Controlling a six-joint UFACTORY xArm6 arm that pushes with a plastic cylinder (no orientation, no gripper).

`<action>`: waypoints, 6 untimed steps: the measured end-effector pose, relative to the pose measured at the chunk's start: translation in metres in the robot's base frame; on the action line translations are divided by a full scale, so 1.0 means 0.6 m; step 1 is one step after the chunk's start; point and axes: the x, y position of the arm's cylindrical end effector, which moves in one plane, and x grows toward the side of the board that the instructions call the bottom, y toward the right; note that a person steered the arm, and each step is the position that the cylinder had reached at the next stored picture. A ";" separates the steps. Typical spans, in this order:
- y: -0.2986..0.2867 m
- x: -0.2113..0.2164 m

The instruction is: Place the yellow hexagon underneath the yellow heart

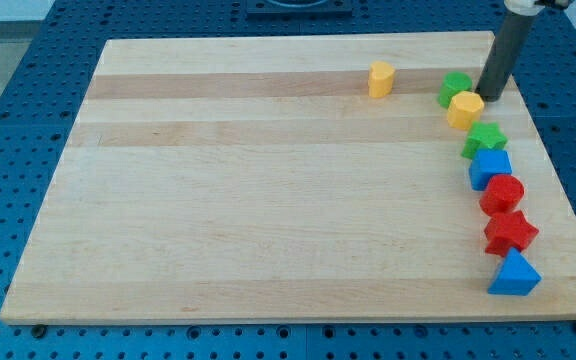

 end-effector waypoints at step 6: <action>-0.120 0.037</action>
